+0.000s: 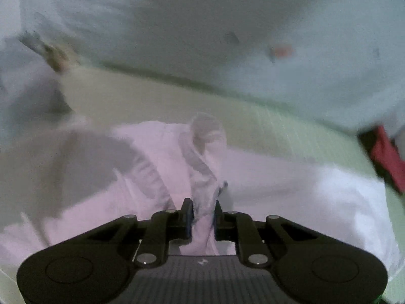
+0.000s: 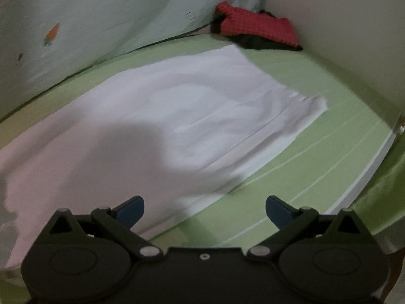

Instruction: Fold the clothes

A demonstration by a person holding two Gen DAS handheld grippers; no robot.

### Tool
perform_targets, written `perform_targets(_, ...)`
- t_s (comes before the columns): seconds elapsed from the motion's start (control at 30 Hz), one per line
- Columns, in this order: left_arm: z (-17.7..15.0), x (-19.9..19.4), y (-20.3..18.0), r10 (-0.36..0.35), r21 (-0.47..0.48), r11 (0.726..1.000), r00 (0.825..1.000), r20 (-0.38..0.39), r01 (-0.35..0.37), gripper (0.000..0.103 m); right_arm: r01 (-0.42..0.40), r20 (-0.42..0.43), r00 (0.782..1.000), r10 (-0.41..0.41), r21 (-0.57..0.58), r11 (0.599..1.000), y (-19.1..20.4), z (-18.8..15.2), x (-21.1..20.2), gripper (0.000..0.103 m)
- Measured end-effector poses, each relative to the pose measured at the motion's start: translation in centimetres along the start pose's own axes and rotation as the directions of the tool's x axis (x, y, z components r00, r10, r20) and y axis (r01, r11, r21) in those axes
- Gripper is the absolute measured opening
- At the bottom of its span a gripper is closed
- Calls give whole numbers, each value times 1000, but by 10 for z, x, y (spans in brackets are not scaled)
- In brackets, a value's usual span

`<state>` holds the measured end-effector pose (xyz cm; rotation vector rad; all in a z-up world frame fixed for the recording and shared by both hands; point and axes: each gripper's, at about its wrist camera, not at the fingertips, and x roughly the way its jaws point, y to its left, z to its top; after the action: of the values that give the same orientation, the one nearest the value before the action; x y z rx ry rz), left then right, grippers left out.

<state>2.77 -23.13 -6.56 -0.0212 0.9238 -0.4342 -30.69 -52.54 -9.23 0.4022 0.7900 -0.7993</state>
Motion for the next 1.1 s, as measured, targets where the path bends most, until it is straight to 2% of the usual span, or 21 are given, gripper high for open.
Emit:
perform_targets(0.07, -18, 25, -28, 43, 16, 999, 996, -79, -41, 34, 2, 18, 1000, -1, -30, 1000, -19, 10, 4, 103)
perform_targets(0.13, -33, 41, -49, 72, 10, 997, 988, -138, -71, 37, 10, 31, 999, -9, -53, 999, -39, 19, 8, 103)
perform_targets(0.2, -38, 31, -58, -1, -27, 1000, 993, -116, -2, 41, 20, 35, 999, -18, -56, 998, -57, 27, 11, 103)
perform_targets(0.27, -41, 16, -64, -69, -52, 997, 992, -105, 63, 58, 26, 34, 999, -24, -52, 998, -72, 34, 15, 103)
perform_targets(0.33, -44, -3, -70, -80, -15, 997, 995, -66, 80, 65, 26, 20, 999, -25, -49, 998, -79, 38, 21, 103)
perform_targets(0.4, -45, -20, -62, -50, 2, 999, 998, -27, 50, 70, 12, 0, 1000, -12, -39, 999, -80, 43, 30, 103)
perform_targets(0.47, -46, -37, -54, -20, 18, 1000, 1000, 12, 20, 79, -9, -14, 1000, 9, -34, 999, -74, 45, 37, 103)
perform_targets(0.57, -28, -46, -13, 76, -54, 996, 997, 27, -74, 80, -38, -17, 999, 37, -57, 998, -53, 47, 40, 103)
perform_targets(0.7, -13, -66, 48, 139, -148, 980, 989, 49, -130, 84, -84, -17, 996, 83, -97, 992, -18, 40, 35, 103)
perform_targets(0.83, -6, -56, 87, 243, -118, 963, 970, -16, -243, 86, -109, -37, 994, 106, -104, 989, 16, 28, 32, 103)
perform_targets(0.93, -2, -32, 102, 237, -52, 969, 968, -82, -242, 92, -117, -70, 991, 110, -107, 987, 38, 15, 32, 103)
perform_targets(1.1, -8, -20, 88, 170, 109, 982, 976, -135, -156, 95, -111, -104, 990, 99, -110, 988, 71, -5, 31, 103)
